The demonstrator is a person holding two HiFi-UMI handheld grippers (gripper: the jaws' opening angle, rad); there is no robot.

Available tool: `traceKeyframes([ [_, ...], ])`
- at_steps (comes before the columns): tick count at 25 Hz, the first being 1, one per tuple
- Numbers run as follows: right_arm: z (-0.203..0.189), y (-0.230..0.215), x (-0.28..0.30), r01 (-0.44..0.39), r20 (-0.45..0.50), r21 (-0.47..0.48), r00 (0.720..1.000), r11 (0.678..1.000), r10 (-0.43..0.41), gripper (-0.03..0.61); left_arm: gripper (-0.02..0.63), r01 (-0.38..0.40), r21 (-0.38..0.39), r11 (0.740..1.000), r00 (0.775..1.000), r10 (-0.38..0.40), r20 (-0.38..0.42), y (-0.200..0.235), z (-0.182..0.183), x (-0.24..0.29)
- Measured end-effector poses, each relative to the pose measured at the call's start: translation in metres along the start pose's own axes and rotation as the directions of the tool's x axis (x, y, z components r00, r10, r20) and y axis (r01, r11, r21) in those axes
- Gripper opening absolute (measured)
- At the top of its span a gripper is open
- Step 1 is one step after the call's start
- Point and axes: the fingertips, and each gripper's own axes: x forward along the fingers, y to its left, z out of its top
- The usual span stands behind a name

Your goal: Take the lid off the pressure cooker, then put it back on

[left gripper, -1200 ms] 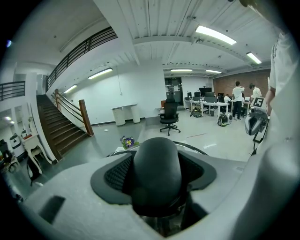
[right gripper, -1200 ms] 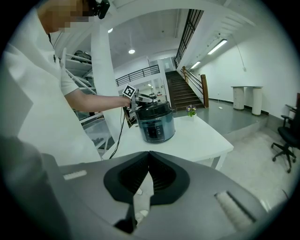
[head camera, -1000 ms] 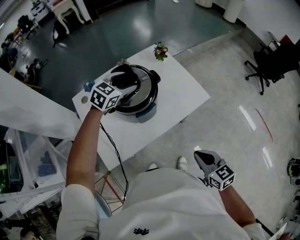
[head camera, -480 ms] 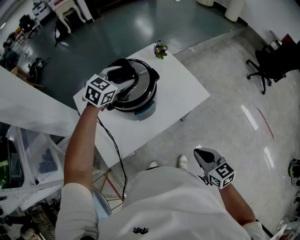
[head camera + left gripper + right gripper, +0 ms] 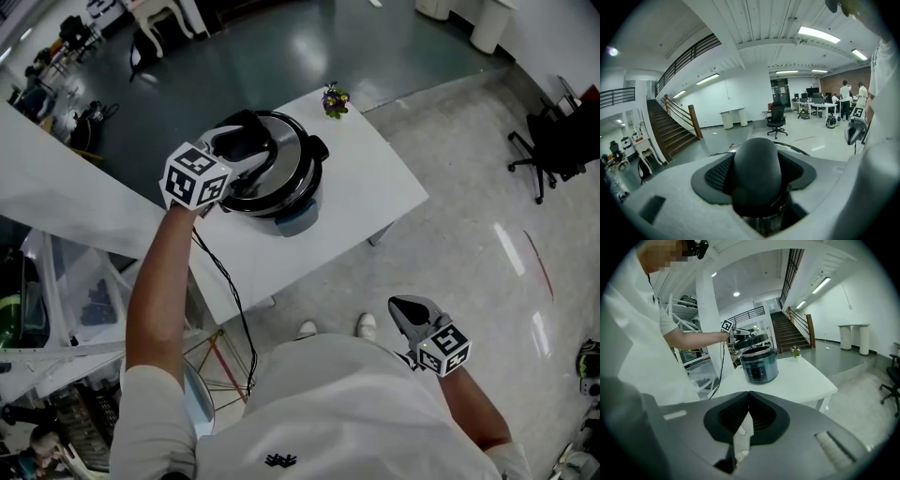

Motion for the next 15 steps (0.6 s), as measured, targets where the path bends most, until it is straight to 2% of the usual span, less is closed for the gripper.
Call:
traceKeyframes([
  [9, 0.009, -0.007, 0.008, -0.104, -0.017, -0.046, 0.994, 0.993, 0.104, 0.014, 0.301, -0.099, -0.046, 0.994, 0.995, 0.099, 0.001, 0.008, 0.003, -0.046],
  [15, 0.015, -0.006, 0.018, -0.183, -0.036, -0.083, 0.983, 0.980, 0.180, 0.014, 0.301, -0.187, -0.085, 0.979, 0.982, 0.186, -0.015, 0.016, -0.011, -0.090],
])
